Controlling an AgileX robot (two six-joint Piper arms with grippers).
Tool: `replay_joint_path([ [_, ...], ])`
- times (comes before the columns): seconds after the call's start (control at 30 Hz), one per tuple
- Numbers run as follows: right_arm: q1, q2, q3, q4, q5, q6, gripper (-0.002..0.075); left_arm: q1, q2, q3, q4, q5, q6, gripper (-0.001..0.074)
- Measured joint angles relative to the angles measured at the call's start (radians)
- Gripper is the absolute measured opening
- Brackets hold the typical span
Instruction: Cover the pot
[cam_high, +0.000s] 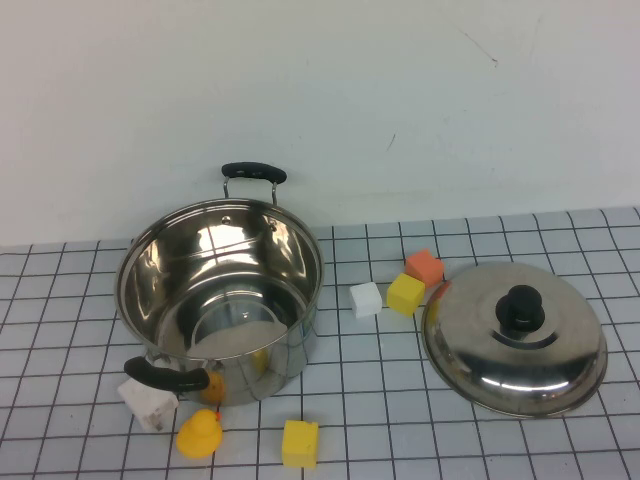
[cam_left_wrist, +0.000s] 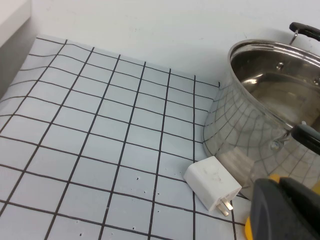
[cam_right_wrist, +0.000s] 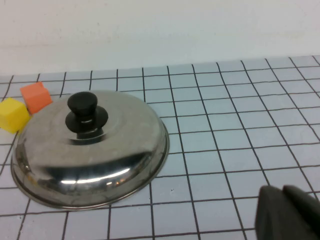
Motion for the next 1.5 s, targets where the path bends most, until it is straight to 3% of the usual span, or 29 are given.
replay_joint_path([
  [0.23, 0.000, 0.000, 0.000, 0.024, -0.008, 0.006, -0.0002, 0.000, 0.000, 0.000, 0.000, 0.000, 0.002, -0.0003],
  [0.4, 0.000, 0.000, 0.004, 0.170, -0.032, 0.010, -0.0002, 0.000, 0.000, 0.000, 0.000, 0.000, 0.005, -0.0003],
  [0.73, 0.000, 0.000, 0.008, 0.819, -0.047, 0.075, -0.0002, 0.000, 0.000, 0.000, 0.000, 0.000, 0.005, -0.0003],
  [0.93, 0.000, 0.000, 0.008, 0.871, -0.062, -0.039, -0.0002, 0.000, 0.000, 0.000, 0.000, 0.000, 0.005, -0.0003],
  [1.13, 0.000, 0.000, -0.008, 0.910, 0.081, -0.353, -0.0002, 0.000, 0.000, 0.000, 0.000, 0.000, 0.005, -0.0003],
  [1.33, 0.000, 0.024, -0.168, 0.919, 0.207, -0.593, -0.0002, 0.000, 0.000, 0.000, 0.000, 0.000, 0.005, -0.0003],
  [1.5, 0.000, 0.163, -0.247, 0.796, 0.157, -0.543, -0.0002, 0.000, 0.000, 0.000, 0.000, 0.000, 0.005, -0.0003],
])
